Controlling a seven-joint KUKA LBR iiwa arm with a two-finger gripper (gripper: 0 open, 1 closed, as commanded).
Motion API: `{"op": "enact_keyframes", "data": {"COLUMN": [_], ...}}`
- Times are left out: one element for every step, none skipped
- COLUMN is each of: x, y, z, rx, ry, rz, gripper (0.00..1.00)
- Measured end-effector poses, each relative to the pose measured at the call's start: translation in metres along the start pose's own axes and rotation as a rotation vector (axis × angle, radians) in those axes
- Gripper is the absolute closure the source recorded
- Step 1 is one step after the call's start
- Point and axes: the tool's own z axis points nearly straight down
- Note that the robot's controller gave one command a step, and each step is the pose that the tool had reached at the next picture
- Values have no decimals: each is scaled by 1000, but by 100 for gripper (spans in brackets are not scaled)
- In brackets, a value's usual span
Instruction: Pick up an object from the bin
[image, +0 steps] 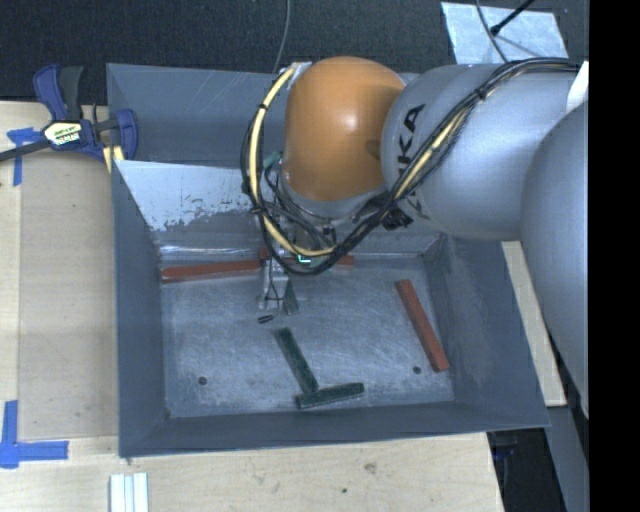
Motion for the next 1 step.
{"op": "enact_keyframes", "data": {"x": [-2], "y": [-1], "z": [-5], "rx": [-1], "ry": [-8], "rz": [3], "gripper": [0]}}
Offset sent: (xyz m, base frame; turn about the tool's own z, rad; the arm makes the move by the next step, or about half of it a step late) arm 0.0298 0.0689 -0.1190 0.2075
